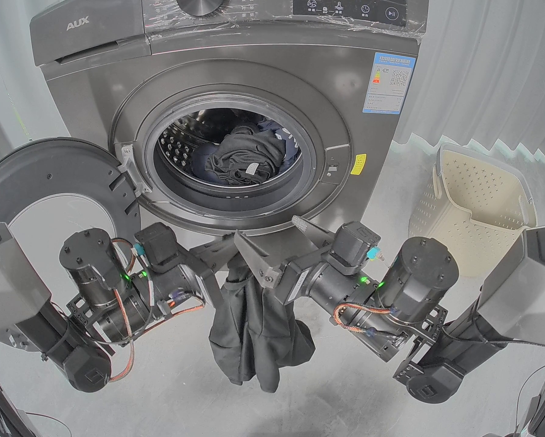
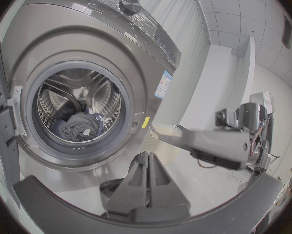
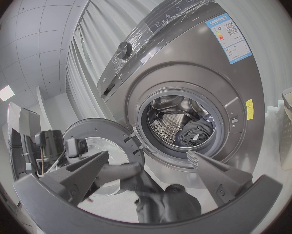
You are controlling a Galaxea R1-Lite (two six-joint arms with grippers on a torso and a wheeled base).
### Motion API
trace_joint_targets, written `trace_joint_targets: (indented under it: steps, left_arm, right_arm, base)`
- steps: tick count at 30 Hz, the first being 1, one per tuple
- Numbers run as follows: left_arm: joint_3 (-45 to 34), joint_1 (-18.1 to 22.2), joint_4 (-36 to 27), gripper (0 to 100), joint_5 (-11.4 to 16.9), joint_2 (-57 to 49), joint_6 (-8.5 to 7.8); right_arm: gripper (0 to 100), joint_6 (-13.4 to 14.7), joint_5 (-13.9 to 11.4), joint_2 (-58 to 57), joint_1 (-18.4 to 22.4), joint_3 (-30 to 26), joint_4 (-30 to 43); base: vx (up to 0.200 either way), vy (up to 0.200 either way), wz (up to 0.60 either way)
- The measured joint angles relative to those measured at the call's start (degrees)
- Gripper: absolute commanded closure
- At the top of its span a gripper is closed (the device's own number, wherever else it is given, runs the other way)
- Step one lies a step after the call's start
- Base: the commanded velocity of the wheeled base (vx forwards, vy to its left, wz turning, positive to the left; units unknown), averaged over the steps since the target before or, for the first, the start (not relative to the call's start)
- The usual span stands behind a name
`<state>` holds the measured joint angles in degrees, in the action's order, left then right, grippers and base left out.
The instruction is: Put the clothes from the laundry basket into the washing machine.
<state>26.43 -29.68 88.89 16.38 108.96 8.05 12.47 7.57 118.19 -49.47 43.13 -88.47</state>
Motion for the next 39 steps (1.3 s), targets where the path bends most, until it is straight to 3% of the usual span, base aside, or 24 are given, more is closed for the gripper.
trace_joint_targets:
  steps: [6,17,39]
  left_arm:
    - [2.65,1.85,0.00,100,-0.22,-0.48,2.02]
    - [3.33,1.82,-0.05,100,-0.13,-4.66,2.54]
    - [5.12,1.51,-0.07,100,-0.32,-7.31,2.49]
  right_arm:
    - [0,-0.07,-0.35,-0.83,1.27,-2.58,0.06]
    - [0,-0.57,-0.51,0.89,2.32,-7.39,0.68]
    - [0,-1.83,-0.54,8.33,2.36,-0.02,0.69]
  base:
    - [0.000,0.000,0.00]
    - [0.000,0.000,0.00]
    - [0.000,0.000,0.00]
